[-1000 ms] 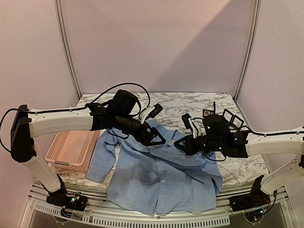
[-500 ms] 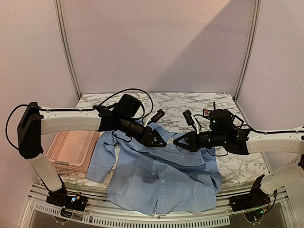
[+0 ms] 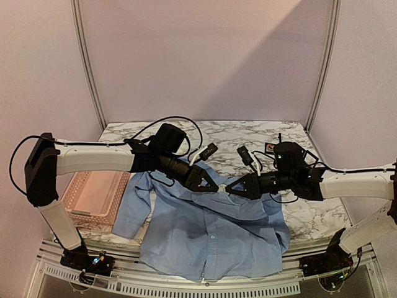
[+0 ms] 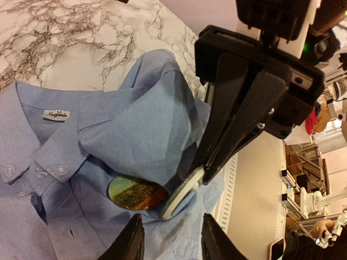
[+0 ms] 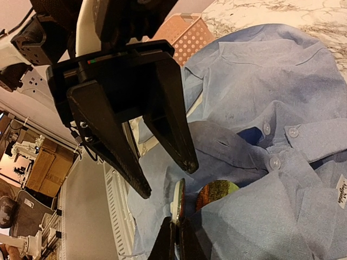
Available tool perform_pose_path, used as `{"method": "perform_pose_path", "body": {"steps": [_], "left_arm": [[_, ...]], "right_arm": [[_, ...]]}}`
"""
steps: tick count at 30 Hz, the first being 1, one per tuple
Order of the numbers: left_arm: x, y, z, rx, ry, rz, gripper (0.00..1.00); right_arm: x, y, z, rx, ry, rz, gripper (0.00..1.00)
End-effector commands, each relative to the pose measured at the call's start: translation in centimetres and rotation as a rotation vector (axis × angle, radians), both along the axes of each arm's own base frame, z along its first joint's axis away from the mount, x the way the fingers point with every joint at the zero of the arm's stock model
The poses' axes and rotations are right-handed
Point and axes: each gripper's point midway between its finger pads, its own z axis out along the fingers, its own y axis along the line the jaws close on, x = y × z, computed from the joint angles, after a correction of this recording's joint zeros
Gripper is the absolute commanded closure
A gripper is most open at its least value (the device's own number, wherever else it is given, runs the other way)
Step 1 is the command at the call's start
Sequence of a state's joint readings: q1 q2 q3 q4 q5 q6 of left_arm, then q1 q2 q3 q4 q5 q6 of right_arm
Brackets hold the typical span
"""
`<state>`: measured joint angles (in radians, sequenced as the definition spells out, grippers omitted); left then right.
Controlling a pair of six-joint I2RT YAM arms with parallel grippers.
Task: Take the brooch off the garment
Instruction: Pass from the right arm to the left
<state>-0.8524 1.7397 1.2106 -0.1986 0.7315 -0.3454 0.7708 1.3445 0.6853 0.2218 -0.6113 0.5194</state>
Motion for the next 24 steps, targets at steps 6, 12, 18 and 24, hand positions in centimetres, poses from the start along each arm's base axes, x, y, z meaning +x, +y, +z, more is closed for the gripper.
{"method": "perform_pose_path", "body": {"steps": [6, 12, 18, 24], "left_arm": [[-0.3, -0.2, -0.6, -0.020, 0.039, -0.027, 0.71], [-0.7, -0.5, -0.3, -0.047, 0.059, -0.050, 0.77], [-1.1, -0.8, -0.5, -0.060, 0.088, -0.065, 0.82], [-0.9, -0.7, -1.0, -0.041, 0.093, -0.054, 0.79]], "right_arm": [[-0.3, 0.7, 1.2, 0.061, 0.004, 0.077, 1.00], [-0.3, 0.7, 1.2, 0.074, 0.011, 0.093, 1.00], [-0.1, 0.7, 1.2, 0.083, 0.020, 0.103, 1.00], [-0.2, 0.6, 1.3, 0.090, 0.023, 0.112, 1.00]]}}
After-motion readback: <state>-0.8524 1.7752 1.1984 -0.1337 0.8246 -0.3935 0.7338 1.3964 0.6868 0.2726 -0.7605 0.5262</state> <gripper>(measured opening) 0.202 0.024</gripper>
